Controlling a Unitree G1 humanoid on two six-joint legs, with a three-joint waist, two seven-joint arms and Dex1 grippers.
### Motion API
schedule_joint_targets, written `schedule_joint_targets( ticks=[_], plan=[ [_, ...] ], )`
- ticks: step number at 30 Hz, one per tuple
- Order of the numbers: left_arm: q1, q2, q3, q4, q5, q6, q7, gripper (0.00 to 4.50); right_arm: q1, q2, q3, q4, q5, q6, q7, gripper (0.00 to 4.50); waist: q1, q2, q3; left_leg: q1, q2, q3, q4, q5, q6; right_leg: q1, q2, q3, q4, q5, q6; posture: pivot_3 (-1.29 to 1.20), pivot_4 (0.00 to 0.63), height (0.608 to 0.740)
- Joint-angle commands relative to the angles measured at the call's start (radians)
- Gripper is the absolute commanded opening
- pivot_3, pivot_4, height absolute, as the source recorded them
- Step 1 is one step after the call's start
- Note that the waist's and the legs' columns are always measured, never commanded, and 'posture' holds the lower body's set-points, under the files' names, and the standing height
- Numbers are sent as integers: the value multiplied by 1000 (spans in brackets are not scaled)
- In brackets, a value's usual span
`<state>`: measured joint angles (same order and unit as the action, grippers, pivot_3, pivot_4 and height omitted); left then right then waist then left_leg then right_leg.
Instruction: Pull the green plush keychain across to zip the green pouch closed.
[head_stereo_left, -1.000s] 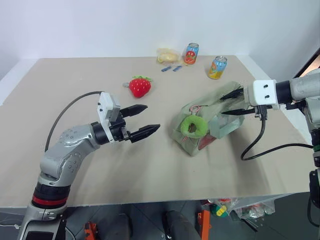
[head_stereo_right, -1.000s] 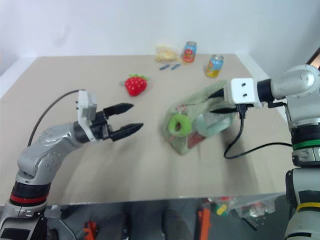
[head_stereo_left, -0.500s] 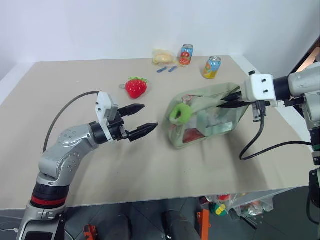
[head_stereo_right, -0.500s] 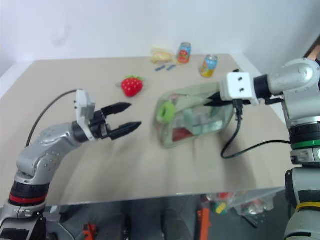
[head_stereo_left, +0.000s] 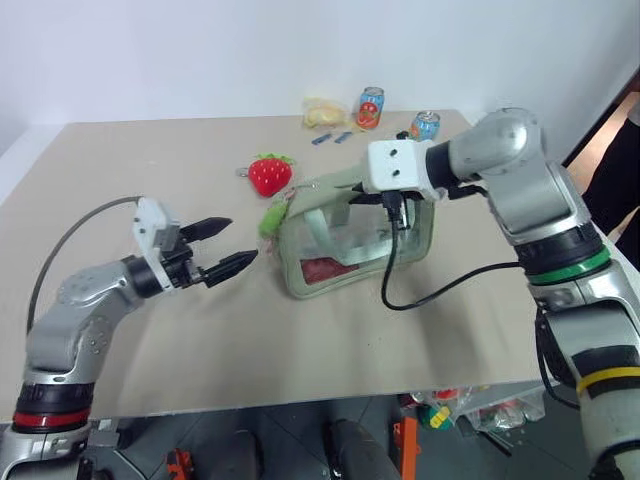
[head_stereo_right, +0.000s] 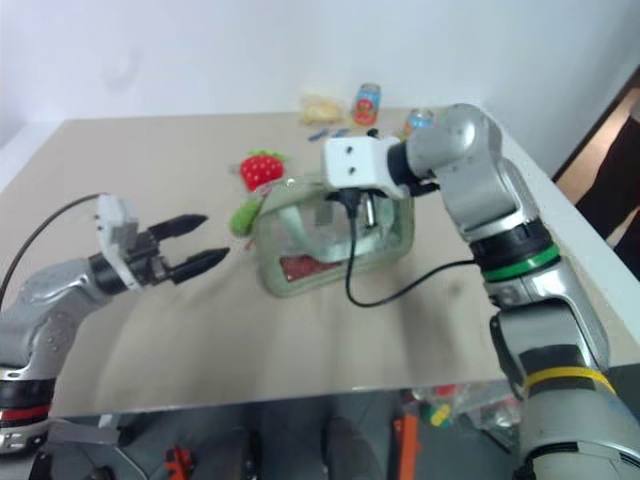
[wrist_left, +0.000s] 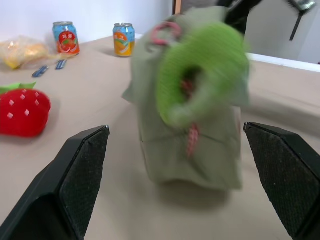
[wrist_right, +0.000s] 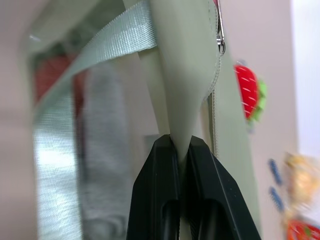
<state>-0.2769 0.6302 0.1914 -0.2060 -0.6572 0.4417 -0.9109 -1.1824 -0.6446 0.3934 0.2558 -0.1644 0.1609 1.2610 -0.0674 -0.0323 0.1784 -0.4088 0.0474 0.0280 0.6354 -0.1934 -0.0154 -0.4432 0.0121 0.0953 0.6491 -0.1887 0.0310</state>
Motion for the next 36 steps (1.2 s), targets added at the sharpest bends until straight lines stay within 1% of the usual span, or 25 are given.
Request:
schedule_joint_targets(
  ticks=[1, 4, 11, 19, 22, 28, 32, 35, 36],
  plan=[
    [0, 20, 39, -55, -17, -7, 1, 4500, -41, 20, -6, -2, -25, 14, -20, 86, -1, 0, 0, 0, 0, 0, 0, 0, 0, 0, 0, 0, 0, 0, 0, 0, 150, 740],
    [0, 16, 38, -68, -19, 1, 20, 4500, -40, 20, -14, -31, -36, 49, -16, 86, -2, 0, 0, 0, 0, -1, 0, 0, 0, 0, 0, -1, 0, 0, 0, 0, 150, 740],
    [14, -6, 17, -93, -15, 3, 48, 4500, -9, -23, -32, -184, -39, 182, 9, 86, -5, 0, 0, 0, 0, 0, -1, 0, 0, 0, 0, -1, 0, 0, 0, 0, 150, 740],
    [-10, -3, 9, -69, -10, 4, 34, 4500, 7, 5, -40, -368, -4, 386, -8, 86, -7, 0, 0, 0, 0, -1, -1, 0, 0, -1, 0, -1, 0, -1, 0, 0, 150, 740],
    [-15, -6, 5, -65, -6, 3, 32, 4500, 43, 1, -16, -384, -14, 376, -27, 86, -7, 0, 0, 0, 0, -1, -1, 0, 0, 0, 0, -1, 0, -1, 0, 0, 150, 740],
    [-20, -11, 5, -69, 0, 3, 39, 4500, 73, 54, 21, -344, -34, 373, -92, 86, -9, 0, 0, 0, 0, 0, -1, 0, 0, -1, 0, -1, 0, -1, 0, 0, 150, 740],
    [-1, -2, 28, -77, 10, -5, 57, 4500, 72, 76, 17, -313, -16, 369, -110, 1349, -9, 0, 0, 0, 1, -1, -1, 0, 0, 0, 0, -1, 0, -1, 0, 0, 150, 740],
    [17, 4, 31, -87, 12, -4, 54, 4500, 67, 93, -19, -327, 35, 396, -107, 2386, -10, 0, 0, 0, 0, 0, -1, 0, 0, 0, 0, 0, 0, -1, 0, 0, 150, 740],
    [19, 5, 33, -90, 11, -4, 56, 4500, 66, 93, -37, -337, 60, 413, -99, 2666, -10, 0, 0, 0, 1, 0, -1, 0, 0, 0, 0, -1, 0, -1, 0, 0, 150, 740]
  ],
)
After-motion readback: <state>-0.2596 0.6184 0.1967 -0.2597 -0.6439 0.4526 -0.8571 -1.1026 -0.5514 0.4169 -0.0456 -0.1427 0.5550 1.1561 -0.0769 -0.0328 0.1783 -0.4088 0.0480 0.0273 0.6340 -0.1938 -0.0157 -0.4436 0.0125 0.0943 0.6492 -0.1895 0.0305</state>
